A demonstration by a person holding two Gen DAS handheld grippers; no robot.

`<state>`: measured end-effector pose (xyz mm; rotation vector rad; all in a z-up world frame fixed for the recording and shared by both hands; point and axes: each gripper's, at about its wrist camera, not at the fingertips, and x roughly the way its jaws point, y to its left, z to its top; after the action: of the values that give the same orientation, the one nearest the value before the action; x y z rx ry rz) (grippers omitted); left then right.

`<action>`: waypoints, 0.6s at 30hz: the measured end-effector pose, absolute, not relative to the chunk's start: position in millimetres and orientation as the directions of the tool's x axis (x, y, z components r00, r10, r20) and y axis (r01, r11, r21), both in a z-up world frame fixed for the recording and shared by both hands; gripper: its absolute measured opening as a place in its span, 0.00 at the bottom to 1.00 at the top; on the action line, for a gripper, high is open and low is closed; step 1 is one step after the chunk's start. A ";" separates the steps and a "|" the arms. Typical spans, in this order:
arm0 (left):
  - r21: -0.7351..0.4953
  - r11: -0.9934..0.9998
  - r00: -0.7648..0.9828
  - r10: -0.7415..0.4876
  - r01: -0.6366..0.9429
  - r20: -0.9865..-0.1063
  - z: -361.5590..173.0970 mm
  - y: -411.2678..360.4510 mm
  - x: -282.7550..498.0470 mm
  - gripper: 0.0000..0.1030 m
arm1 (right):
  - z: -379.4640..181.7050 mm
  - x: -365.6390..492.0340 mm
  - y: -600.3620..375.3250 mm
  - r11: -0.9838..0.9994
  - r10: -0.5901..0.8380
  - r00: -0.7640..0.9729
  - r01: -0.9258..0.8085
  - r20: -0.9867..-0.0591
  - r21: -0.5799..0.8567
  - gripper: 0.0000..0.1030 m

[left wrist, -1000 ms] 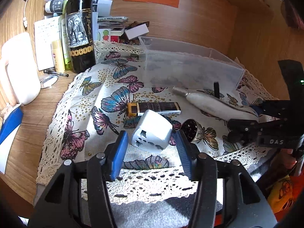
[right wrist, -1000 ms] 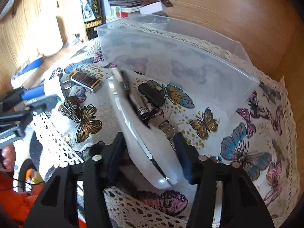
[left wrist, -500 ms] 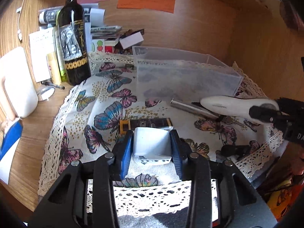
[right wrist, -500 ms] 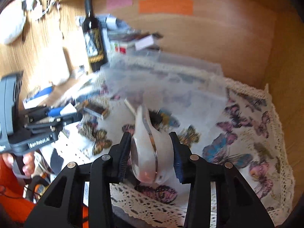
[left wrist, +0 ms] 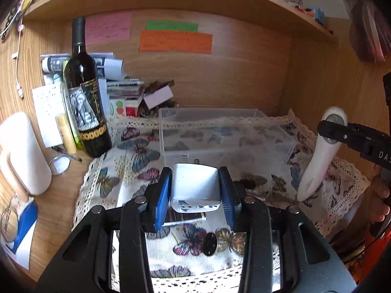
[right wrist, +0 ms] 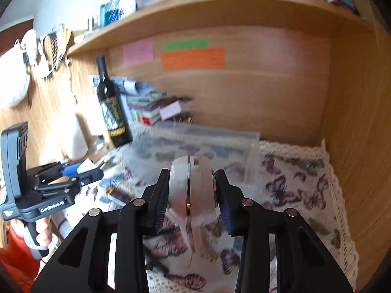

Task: Organize rigid objects
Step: 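Lift white device with right tool while left tool lifts white cube, then lower white device into clear box with right tool while left drops cube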

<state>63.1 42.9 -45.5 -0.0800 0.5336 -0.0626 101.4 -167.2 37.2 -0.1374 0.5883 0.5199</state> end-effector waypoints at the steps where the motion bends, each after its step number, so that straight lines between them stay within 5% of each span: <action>1: -0.094 0.995 0.861 -0.083 0.042 -0.502 -42.6 43.2 65.5 0.37 | 41.1 102.8 -167.3 0.864 0.431 0.713 -0.504 -0.553 0.023 0.33; 12: -0.062 0.996 0.876 -0.088 0.066 -0.474 -16.3 46.4 107.5 0.37 | 80.6 137.2 -166.3 0.892 0.394 0.804 -0.452 -0.444 -0.028 0.33; 18: -0.051 0.995 0.844 -0.101 0.086 -0.527 -22.2 49.0 147.5 0.37 | 73.8 163.2 -154.6 0.901 0.352 0.825 -0.427 -0.443 -0.078 0.33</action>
<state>147.5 49.0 -22.2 -0.0259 0.5571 -0.0987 163.2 -154.6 73.8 -0.1766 0.4351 0.4162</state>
